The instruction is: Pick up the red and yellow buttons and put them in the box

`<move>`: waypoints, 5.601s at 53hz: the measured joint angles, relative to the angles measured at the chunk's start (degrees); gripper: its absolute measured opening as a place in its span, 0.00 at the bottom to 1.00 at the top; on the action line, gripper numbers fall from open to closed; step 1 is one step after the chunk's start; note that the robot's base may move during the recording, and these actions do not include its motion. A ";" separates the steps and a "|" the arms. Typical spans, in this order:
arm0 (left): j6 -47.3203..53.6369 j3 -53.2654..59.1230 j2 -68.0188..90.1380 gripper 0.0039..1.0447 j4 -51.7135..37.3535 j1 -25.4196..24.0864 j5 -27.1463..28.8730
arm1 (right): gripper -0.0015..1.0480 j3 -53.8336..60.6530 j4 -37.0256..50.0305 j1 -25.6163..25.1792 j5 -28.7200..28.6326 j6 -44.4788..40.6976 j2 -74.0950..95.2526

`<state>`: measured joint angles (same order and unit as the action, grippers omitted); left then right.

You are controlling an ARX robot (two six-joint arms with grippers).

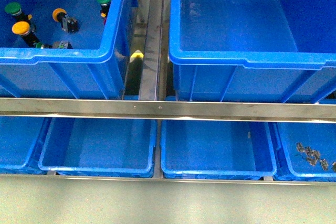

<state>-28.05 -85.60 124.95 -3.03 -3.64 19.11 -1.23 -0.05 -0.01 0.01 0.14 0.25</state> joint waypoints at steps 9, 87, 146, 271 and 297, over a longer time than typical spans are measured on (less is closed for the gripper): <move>-1.25 -3.06 5.51 0.93 0.81 -0.61 -0.07 | 0.94 0.00 0.00 0.00 -0.02 0.00 0.00; 0.66 -22.67 23.06 0.81 5.62 -3.41 -4.13 | 0.94 0.00 0.00 0.00 0.00 0.00 0.00; -7.45 9.60 -8.57 0.32 -2.29 -5.49 -33.33 | 0.94 0.00 0.00 0.00 0.00 0.00 0.00; -24.94 1.44 -10.19 0.32 2.32 35.17 -47.17 | 0.94 -29.09 47.58 15.08 9.86 -31.43 88.61; -24.94 1.42 -10.19 0.32 2.32 35.30 -47.43 | 0.86 -30.32 50.88 13.49 9.81 -34.42 92.54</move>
<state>-52.99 -84.18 114.76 -0.71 31.66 -28.32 -31.55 50.83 13.47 9.82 -34.28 92.79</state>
